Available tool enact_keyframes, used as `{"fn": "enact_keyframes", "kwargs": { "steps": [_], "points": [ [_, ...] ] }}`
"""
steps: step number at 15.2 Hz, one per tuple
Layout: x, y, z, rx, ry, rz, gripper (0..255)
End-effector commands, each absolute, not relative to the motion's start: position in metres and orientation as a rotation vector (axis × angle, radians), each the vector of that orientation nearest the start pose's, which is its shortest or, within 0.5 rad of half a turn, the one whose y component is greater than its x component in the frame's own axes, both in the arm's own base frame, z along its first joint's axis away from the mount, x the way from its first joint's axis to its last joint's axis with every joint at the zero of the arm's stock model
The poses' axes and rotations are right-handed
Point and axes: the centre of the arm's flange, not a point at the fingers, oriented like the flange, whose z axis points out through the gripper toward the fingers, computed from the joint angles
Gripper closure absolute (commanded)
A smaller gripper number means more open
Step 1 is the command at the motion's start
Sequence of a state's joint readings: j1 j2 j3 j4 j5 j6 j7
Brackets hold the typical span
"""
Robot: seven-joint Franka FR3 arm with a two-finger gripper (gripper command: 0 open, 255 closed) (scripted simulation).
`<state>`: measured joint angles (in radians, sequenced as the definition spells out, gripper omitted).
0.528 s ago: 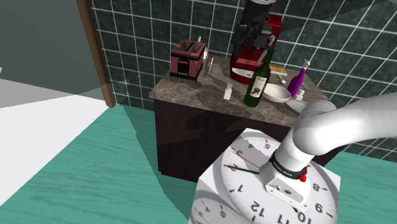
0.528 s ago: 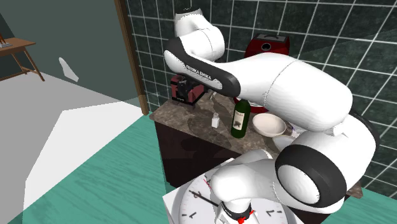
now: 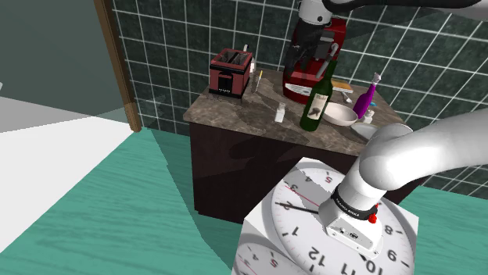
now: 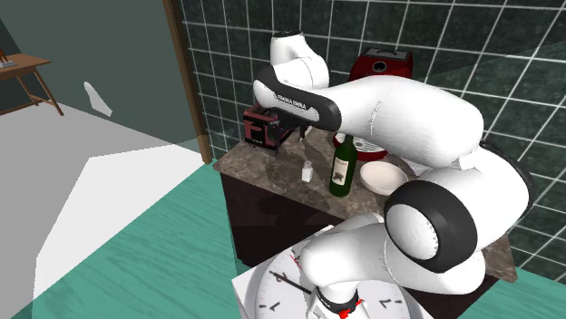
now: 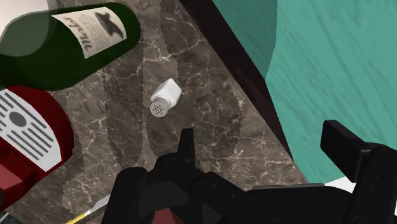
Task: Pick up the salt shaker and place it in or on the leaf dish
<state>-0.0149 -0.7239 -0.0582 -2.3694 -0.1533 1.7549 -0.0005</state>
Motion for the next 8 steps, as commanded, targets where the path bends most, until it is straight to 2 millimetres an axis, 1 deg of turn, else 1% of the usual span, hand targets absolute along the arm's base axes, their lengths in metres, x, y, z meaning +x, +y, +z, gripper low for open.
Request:
{"fn": "enact_keyframes", "kwargs": {
  "steps": [1, 8],
  "points": [
    [0.351, -0.065, 0.562, -3.24, 0.054, -0.155, 0],
    [0.385, -0.132, 0.498, -3.193, 0.017, -0.096, 0]
  ]
}}
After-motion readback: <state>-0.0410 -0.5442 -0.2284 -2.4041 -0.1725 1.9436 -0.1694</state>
